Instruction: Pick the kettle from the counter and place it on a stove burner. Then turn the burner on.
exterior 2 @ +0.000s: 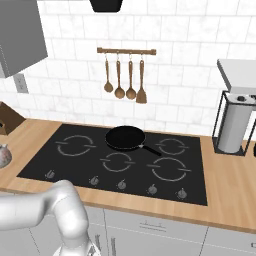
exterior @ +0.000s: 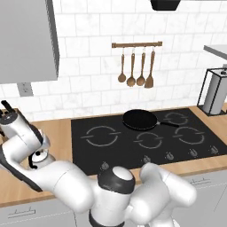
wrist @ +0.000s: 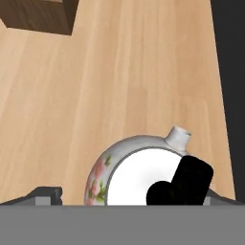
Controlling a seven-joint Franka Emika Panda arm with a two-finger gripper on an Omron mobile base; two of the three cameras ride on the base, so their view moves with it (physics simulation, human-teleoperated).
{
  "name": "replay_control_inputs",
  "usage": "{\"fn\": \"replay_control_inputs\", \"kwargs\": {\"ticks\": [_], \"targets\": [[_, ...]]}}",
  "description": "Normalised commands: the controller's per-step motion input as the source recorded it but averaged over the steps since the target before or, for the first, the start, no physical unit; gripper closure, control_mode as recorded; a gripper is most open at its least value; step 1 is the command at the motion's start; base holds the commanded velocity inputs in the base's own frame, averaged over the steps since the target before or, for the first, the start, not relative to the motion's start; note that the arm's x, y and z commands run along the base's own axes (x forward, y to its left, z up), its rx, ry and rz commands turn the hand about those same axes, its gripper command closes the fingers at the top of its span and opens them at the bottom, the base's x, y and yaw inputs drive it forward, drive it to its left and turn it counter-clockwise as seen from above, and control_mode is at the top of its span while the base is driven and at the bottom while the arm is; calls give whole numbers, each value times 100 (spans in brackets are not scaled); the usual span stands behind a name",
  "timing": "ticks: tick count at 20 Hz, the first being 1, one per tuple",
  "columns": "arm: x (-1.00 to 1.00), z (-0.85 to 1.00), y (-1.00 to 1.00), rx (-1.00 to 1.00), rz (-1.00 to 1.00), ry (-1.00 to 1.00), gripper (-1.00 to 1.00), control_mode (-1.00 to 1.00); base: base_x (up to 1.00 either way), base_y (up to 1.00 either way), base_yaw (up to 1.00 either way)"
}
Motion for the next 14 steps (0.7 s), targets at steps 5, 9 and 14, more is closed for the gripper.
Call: {"fn": "replay_control_inputs", "kwargs": {"ticks": [5, 9, 14], "targets": [[-5, -22, 0, -2, 0, 0, 100, -100, 0, 0, 0], [0, 0, -1, 0, 0, -3, 100, -100, 0, 0, 0], [-15, 0, -15, 0, 0, -22, 100, -100, 0, 0, 0]]}}
